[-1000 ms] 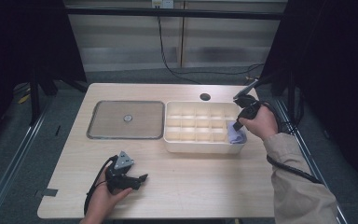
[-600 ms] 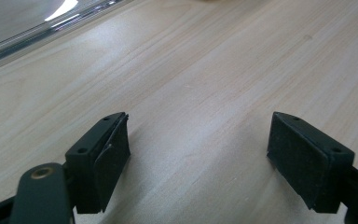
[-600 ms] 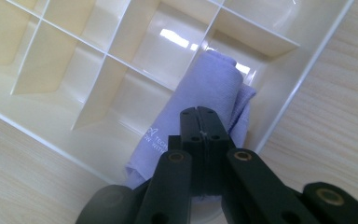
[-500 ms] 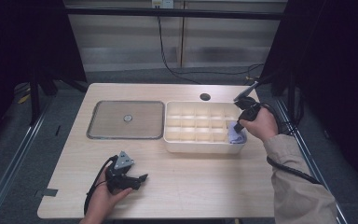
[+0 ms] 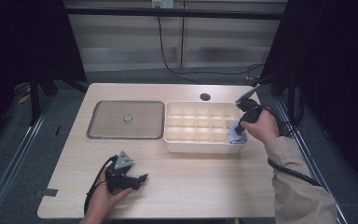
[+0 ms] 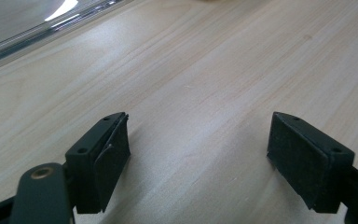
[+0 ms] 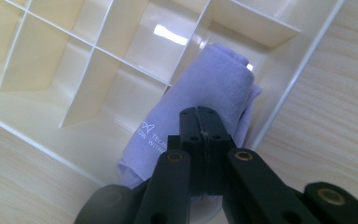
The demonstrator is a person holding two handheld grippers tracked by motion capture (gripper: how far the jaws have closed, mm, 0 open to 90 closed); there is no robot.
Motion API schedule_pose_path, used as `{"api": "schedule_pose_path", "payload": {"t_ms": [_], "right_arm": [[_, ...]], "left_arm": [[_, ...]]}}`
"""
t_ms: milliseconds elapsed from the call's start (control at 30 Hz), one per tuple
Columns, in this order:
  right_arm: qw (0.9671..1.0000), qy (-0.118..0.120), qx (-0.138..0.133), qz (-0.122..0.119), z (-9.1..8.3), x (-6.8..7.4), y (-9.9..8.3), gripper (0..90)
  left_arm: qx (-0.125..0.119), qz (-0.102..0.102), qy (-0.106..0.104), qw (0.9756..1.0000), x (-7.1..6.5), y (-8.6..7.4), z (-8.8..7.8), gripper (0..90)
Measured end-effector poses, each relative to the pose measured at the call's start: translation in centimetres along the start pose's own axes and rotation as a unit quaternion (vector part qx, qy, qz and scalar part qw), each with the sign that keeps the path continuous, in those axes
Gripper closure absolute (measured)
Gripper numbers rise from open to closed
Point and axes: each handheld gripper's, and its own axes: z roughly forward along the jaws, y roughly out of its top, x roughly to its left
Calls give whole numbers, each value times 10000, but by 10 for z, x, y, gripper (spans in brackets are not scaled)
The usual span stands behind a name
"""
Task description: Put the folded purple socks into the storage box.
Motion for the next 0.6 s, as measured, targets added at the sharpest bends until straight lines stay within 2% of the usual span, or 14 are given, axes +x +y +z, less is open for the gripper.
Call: {"api": "schedule_pose_path", "payload": {"t_ms": [233,600], "right_arm": [[10000,43,47,67,5,-2,-3,897],[9998,171,68,32,13,1,-10,894]], "left_arm": [[-31,-5,6,10000,0,0,0,203],[-24,-2,7,10000,0,0,0,203]]}}
